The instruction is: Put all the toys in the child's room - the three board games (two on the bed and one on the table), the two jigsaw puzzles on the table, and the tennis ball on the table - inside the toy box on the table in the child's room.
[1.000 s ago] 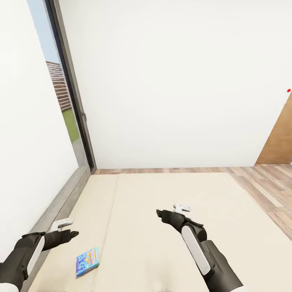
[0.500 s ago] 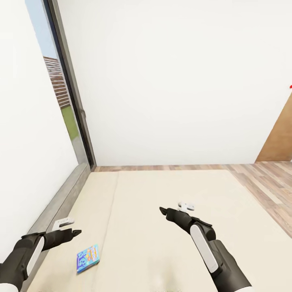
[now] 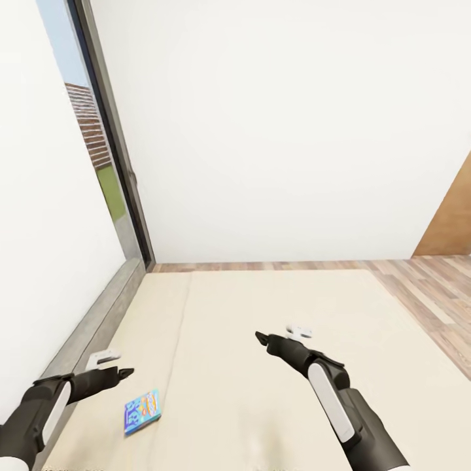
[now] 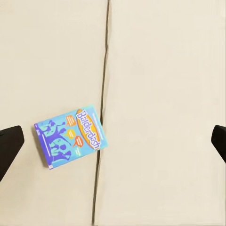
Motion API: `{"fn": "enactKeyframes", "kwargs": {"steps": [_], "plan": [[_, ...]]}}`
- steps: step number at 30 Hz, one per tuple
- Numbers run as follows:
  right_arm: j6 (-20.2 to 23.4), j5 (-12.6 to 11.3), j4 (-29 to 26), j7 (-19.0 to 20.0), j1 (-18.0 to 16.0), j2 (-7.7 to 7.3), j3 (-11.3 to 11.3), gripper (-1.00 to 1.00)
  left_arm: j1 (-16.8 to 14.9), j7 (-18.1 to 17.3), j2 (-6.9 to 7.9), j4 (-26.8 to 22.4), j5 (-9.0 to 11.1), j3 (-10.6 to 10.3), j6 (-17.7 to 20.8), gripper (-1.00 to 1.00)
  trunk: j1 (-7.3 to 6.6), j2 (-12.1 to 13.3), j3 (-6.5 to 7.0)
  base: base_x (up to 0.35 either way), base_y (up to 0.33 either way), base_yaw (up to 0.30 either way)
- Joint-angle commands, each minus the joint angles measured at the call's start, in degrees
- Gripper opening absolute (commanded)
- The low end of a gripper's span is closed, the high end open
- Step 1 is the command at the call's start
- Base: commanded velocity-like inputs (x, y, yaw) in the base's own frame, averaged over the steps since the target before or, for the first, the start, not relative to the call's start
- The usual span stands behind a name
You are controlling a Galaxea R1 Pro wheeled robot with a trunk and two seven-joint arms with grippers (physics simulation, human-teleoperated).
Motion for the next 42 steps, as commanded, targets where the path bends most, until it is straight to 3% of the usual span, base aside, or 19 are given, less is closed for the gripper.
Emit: {"fn": "enactKeyframes", "kwargs": {"steps": [1, 3, 7, 12, 22, 32, 42], "plan": [[0.21, -0.29, -0.39, 0.97, -0.02, -0.02, -0.04, 1.00, -0.05, -0.77, 0.02, -0.06, 0.29, 0.12, 0.46, 1.00, 0.03, -0.13, -0.22, 0.000, 0.000, 0.000], [0.19, -0.26, -0.99, 3.48, 0.01, -0.05, -0.24, 1.00, -0.05, -2.10, 0.08, -0.04, 0.25, 0.13, 0.43, 1.00, 0.03, -0.13, -0.41, 0.000, 0.000, 0.000], [0.24, 0.11, -1.92, 12.09, -0.08, -0.09, -2.24, 1.00, -0.05, -4.88, 0.24, -0.06, 0.21, 0.21, 0.31, 1.00, 0.03, -0.13, -0.78, 0.000, 0.000, 0.000], [0.35, 0.37, -1.70, 15.38, -0.11, -0.11, -3.74, 1.00, -0.05, -5.55, 0.27, -0.11, 0.20, 0.38, 0.21, 1.00, 0.03, -0.13, -1.25, 0.000, 0.000, 0.000], [0.31, 0.46, -1.57, 16.21, -0.12, -0.10, -4.25, 1.00, -0.05, -6.06, 0.28, -1.06, 0.29, 3.62, 0.26, 1.00, 0.03, -0.13, -2.18, 0.000, 0.000, 0.000], [0.29, 0.49, -1.56, 16.18, -0.12, -0.10, -4.27, 1.00, -0.41, -7.90, 1.03, -2.58, 0.34, 4.93, 0.55, 1.00, 0.03, -0.13, -3.11, 0.000, 0.000, 0.000], [0.28, 0.51, -1.66, 16.18, -0.12, -0.09, -4.26, 1.00, -2.13, -7.61, 1.36, -2.98, 0.05, 5.22, 0.67, 1.00, 0.03, -0.13, -4.05, 0.000, 0.000, 0.000]]}}
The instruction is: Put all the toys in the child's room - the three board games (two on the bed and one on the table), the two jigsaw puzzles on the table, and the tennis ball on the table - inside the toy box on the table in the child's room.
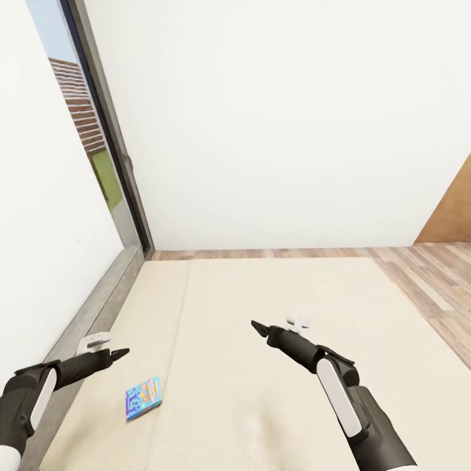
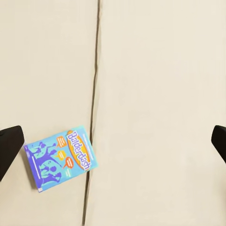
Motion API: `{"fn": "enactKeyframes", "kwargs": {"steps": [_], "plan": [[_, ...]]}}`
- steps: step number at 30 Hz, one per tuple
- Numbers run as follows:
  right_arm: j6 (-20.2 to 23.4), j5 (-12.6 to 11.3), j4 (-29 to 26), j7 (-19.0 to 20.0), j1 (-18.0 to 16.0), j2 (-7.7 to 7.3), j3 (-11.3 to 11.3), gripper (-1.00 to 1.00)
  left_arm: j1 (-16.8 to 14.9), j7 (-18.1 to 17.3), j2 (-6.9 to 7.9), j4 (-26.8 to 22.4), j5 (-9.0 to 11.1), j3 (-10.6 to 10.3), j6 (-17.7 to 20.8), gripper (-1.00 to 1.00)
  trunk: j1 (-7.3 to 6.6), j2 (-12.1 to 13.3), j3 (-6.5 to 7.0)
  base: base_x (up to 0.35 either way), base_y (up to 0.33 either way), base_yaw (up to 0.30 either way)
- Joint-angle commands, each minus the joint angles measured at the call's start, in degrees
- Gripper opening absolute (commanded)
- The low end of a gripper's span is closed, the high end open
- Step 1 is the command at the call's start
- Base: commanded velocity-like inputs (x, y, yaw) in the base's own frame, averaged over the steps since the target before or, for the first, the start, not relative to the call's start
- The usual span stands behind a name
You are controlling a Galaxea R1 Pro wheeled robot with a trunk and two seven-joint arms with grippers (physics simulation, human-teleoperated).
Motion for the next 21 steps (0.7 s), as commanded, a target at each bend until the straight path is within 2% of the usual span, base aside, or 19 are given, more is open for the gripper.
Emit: {"fn": "enactKeyframes", "kwargs": {"steps": [1, 16, 21], "plan": [[0.29, -0.18, -0.06, 0.03, -0.04, 0.04, -0.05, 1.00, -0.08, -0.05, -0.01, -0.03, 0.26, 0.10, 0.46, 1.00, 0.03, -0.12, -0.21, 0.000, 0.000, 0.000], [0.62, -0.48, -1.19, 0.12, -0.04, 0.06, 0.12, 1.00, -0.17, 0.18, -0.38, 0.13, -0.08, -0.39, -0.38, 1.00, 0.03, -0.12, -1.61, 0.000, 0.000, 0.000], [3.07, -0.93, -9.01, 0.21, 0.04, 0.08, 0.40, 1.00, -0.17, 0.15, -0.20, 0.13, -0.07, -0.23, -0.63, 1.00, 0.03, -0.12, -2.08, 0.000, 0.000, 0.000]]}}
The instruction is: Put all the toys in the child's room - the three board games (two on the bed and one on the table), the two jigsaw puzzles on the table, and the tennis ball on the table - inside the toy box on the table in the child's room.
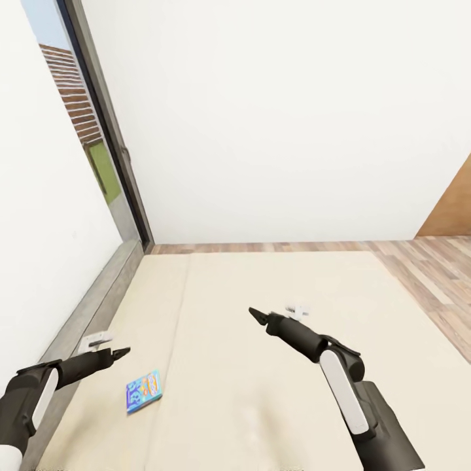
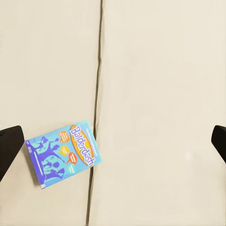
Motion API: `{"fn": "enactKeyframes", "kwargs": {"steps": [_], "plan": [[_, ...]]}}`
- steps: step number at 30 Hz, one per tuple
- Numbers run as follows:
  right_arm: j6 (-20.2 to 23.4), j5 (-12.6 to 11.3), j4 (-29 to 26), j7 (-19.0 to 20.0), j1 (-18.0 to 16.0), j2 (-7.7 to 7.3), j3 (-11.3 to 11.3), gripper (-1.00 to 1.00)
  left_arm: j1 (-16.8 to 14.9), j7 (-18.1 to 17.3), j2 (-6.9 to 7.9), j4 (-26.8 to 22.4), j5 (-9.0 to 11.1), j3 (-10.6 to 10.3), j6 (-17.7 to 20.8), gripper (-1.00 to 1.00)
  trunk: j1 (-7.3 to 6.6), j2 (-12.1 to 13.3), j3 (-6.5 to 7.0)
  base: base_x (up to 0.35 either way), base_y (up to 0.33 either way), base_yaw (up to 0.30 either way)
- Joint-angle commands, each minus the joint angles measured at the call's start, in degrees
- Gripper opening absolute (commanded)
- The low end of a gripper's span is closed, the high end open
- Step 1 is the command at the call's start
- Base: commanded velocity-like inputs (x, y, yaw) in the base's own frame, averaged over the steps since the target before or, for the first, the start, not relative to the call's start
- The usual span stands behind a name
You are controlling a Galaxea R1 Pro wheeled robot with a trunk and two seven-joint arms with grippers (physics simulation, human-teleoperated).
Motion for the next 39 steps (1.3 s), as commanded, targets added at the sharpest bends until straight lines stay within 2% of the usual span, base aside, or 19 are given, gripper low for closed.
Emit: {"fn": "enactKeyframes", "kwargs": {"steps": [1, 4, 10, 39], "plan": [[1.09, -0.11, -1.45, 0.08, 0.14, 0.05, -0.04, 1.00, -0.05, -0.11, -0.03, -0.03, 0.26, 0.12, 0.47, 1.00, 0.03, -0.11, -0.21, 0.000, 0.000, 0.000], [3.84, -0.17, -5.33, 0.21, 1.43, 0.11, -0.05, 1.00, -0.05, -0.12, -0.11, -0.03, 0.26, 0.16, 0.44, 1.00, 0.03, -0.11, -0.49, 0.000, 0.000, 0.000], [5.63, -0.21, -7.43, 0.85, 2.56, 0.14, -0.33, 1.00, -0.05, -0.15, -0.09, -0.03, 0.26, 0.13, 0.42, 1.00, 0.03, -0.11, -1.05, 0.000, 0.000, 0.000], [6.41, -0.13, -7.94, 1.16, 3.02, -0.03, -0.81, 1.00, -0.21, -0.17, -0.24, -0.50, 0.84, 0.03, 0.50, 1.00, 0.03, -0.11, -3.75, 0.000, 0.000, 0.000]]}}
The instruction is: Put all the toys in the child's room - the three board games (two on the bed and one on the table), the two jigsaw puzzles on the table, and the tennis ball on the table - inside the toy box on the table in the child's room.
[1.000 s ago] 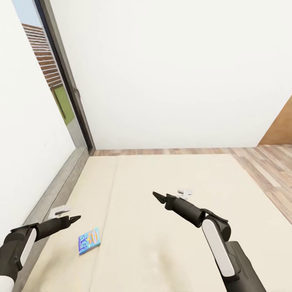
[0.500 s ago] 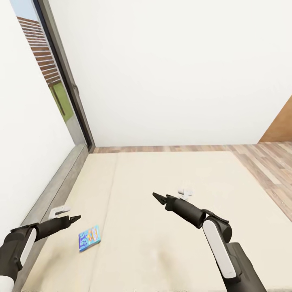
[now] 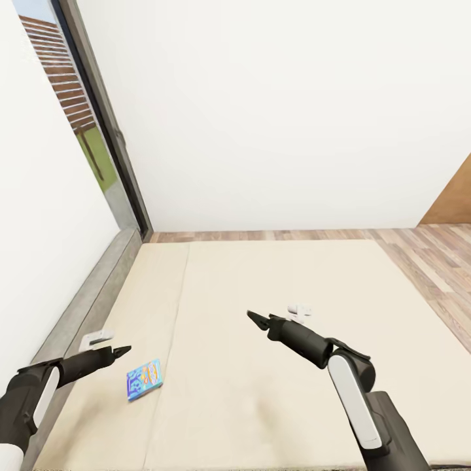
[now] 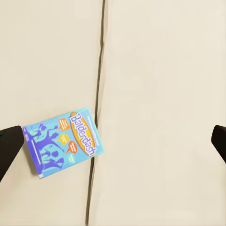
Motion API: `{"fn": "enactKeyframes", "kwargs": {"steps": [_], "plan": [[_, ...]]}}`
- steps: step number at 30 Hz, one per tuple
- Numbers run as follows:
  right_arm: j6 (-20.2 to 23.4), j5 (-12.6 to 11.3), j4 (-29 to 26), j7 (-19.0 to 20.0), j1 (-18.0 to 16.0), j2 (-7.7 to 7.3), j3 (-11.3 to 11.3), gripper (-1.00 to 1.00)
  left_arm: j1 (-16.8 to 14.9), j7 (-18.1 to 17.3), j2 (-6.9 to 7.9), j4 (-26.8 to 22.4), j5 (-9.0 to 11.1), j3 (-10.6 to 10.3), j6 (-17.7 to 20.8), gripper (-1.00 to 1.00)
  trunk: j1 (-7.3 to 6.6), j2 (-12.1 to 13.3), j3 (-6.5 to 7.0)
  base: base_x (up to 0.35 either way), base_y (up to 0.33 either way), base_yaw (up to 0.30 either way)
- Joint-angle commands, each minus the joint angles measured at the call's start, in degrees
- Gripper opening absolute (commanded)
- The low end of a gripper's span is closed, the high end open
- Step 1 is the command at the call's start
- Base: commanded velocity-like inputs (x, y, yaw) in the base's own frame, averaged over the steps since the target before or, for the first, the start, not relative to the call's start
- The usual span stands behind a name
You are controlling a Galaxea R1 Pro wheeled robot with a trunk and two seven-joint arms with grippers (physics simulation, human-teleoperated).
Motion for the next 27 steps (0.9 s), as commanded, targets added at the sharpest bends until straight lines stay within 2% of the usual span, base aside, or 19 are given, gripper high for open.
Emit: {"fn": "enactKeyframes", "kwargs": {"steps": [1, 27], "plan": [[0.31, -0.01, -0.04, 0.15, -0.02, 0.03, -0.11, 1.00, -0.05, -0.09, -0.01, -0.02, 0.31, 0.09, 0.49, 1.00, 0.03, -0.11, -0.20, 0.000, 0.000, 0.000], [0.35, -0.01, -0.08, 0.21, 0.10, 0.04, -0.30, 1.00, -0.06, -0.09, 0.15, -0.08, 0.26, 0.01, 0.40, 1.00, 0.03, -0.11, -2.62, 0.000, 0.000, 0.000]]}}
